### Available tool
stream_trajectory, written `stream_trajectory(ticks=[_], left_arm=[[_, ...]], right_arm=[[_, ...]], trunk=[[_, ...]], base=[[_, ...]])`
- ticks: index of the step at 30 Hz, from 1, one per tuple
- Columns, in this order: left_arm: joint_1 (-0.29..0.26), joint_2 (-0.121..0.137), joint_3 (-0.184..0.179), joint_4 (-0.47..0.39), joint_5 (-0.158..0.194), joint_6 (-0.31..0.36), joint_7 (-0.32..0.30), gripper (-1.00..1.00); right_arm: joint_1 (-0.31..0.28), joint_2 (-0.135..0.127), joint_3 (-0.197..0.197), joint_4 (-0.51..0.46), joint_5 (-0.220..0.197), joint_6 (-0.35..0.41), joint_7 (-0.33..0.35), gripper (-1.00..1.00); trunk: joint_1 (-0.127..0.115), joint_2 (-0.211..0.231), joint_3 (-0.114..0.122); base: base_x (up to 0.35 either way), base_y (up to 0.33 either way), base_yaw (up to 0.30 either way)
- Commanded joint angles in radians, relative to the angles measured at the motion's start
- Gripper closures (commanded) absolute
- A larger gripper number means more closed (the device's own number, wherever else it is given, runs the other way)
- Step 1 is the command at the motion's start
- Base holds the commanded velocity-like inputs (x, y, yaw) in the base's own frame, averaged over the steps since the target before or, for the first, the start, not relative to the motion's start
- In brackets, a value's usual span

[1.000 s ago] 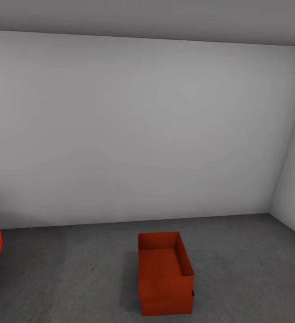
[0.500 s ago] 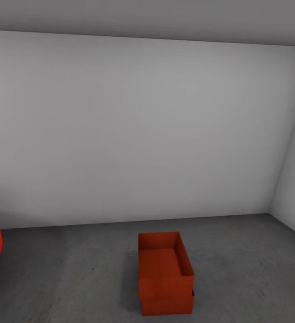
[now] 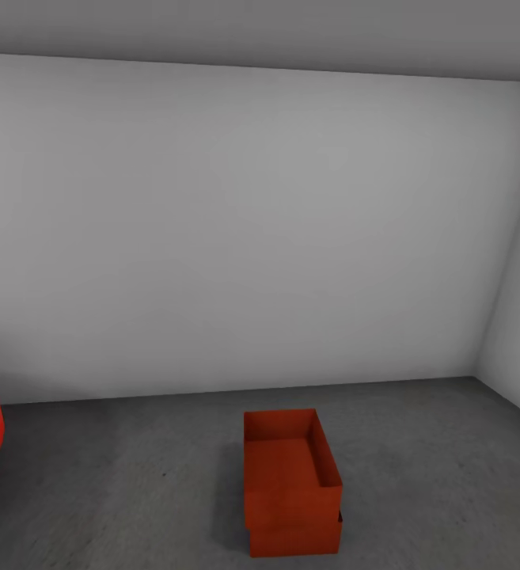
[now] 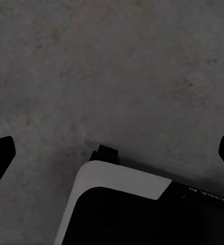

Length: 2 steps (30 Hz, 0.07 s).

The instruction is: Move the two storage containers from the living room to the garage. In the garage, place one container on the floor and stack the other container on top of it (either order is fine).

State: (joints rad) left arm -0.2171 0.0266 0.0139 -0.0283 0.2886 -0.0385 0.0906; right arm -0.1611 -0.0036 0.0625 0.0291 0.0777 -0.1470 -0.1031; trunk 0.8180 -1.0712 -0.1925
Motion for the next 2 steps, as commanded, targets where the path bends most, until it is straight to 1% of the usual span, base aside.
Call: stream_trajectory(ticks=[1,2], left_arm=[[-0.001,0.0,0.001,0.0,0.003,-0.003,0.001,-1.0],[-0.001,0.0,0.0,-0.001,0.002,-0.003,0.001,-1.0]], right_arm=[[-0.001,0.0,0.006,0.003,0.009,-0.004,-0.006,-1.0],[-0.001,0.0,0.005,0.003,0.009,-0.004,-0.006,-1.0]], trunk=[[0.0,-0.001,-0.001],[0.0,-0.001,-0.001]], base=[[0.0,0.0,0.0],[0.0,0.0,0.0]])
